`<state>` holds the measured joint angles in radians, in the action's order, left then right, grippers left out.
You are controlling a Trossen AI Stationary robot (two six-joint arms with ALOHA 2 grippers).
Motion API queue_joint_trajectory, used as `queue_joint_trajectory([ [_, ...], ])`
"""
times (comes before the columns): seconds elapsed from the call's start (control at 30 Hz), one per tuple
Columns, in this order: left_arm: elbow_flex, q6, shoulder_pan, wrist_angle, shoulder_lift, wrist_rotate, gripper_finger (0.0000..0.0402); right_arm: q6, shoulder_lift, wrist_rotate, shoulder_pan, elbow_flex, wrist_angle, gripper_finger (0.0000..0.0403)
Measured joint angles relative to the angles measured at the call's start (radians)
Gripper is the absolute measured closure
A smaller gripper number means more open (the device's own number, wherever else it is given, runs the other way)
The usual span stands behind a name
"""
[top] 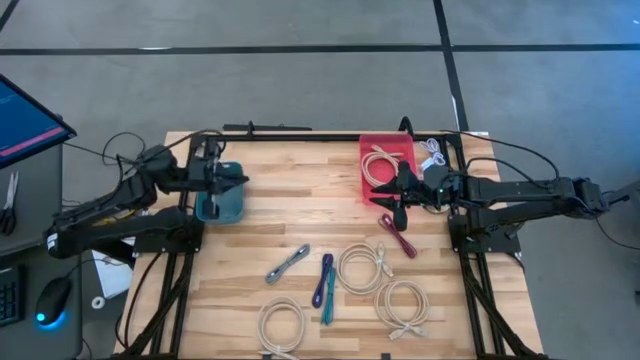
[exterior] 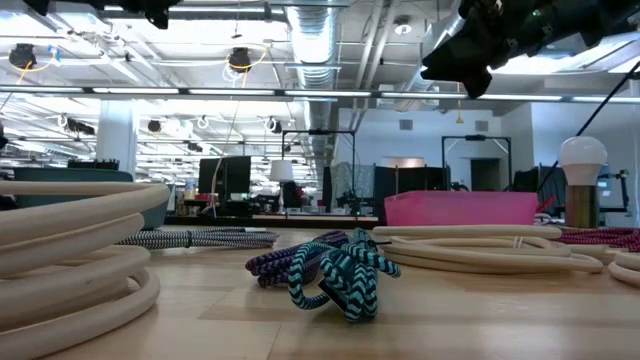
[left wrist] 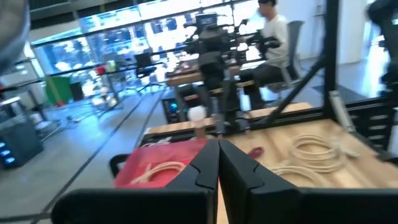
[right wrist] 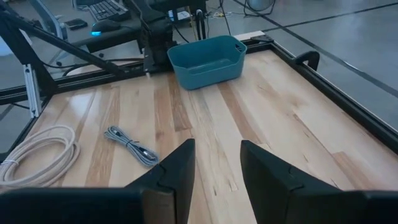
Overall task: Pick & Place USB Port
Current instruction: Put the gray charger cable in the blue bin
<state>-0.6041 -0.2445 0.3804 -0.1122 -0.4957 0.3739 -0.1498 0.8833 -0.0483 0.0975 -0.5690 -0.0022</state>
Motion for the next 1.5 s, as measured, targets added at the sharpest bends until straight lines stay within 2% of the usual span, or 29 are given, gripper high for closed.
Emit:
queue_joint_trajectory([
  [0.33, 0.000, 0.070, -0.136, -0.023, -0.029, -0.007, 0.0394, 0.000, 0.000, 0.000, 0.000, 0.000, 0.011, 0.0282],
  [0.67, 0.000, 0.104, -0.245, -0.020, -0.143, -0.007, 0.0393, -0.006, 0.000, 0.000, 0.000, 0.000, 0.011, 0.0282],
  [0.97, 0.000, 0.103, -0.284, 0.159, -0.219, -0.007, 0.0390, -0.001, 0.000, 0.000, 0.000, 0.000, 0.011, 0.0282],
  [1.07, 0.000, 0.162, -0.284, 0.203, -0.244, -0.010, 0.0390, -0.001, 0.000, 0.000, 0.000, 0.000, 0.011, 0.0282],
  [1.3, 0.000, 0.235, -0.284, 0.215, -0.329, -0.210, 0.0395, 0.000, 0.001, 0.000, 0.000, 0.000, 0.010, 0.0282],
  [1.5, 0.000, 0.340, -0.284, 0.293, -0.345, -0.221, 0.0394, 0.000, 0.001, -0.002, 0.000, 0.000, 0.010, 0.0282],
])
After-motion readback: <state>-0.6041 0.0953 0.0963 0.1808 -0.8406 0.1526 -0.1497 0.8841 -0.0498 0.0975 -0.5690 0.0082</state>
